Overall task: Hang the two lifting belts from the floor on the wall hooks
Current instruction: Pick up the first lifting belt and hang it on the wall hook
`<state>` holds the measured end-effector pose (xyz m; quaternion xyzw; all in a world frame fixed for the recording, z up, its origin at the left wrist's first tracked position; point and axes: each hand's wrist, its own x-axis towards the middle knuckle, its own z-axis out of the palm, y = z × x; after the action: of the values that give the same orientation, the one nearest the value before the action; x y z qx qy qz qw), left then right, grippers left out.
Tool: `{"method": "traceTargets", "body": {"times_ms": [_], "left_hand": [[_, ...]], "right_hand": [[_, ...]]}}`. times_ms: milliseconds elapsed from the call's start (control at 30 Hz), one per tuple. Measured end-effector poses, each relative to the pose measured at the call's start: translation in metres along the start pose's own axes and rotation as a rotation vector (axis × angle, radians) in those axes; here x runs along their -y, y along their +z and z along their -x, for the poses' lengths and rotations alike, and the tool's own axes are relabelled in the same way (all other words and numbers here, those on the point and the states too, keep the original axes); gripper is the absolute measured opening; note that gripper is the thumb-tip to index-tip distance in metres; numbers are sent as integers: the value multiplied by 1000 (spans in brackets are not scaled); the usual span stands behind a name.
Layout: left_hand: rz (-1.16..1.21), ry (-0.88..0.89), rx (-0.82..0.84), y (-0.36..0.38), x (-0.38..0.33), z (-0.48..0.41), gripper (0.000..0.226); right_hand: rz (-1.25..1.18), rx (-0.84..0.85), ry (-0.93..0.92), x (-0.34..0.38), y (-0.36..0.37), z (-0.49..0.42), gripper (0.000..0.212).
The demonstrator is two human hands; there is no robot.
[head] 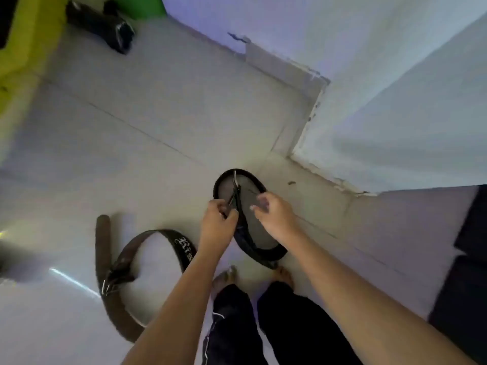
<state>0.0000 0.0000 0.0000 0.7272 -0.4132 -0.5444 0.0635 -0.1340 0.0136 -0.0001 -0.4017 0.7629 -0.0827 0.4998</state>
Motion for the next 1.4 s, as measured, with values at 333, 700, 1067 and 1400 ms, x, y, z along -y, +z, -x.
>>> {"method": "traceTargets", "body": {"times_ms": [333, 700, 1067, 1400], "left_hand": [[33, -93, -15, 55, 89, -112, 36], [277, -46, 93, -2, -29, 36, 34], [630, 440, 212, -145, -287, 275, 19], [639, 953, 280, -215, -436, 446, 38]], "right_hand": [[49, 172, 64, -85, 116, -106, 35], [-141, -34, -80, 21, -35, 44, 24], [-548, -330, -422, 228, -272, 287, 26], [-912, -623, -669, 323, -354, 445, 38]]}}
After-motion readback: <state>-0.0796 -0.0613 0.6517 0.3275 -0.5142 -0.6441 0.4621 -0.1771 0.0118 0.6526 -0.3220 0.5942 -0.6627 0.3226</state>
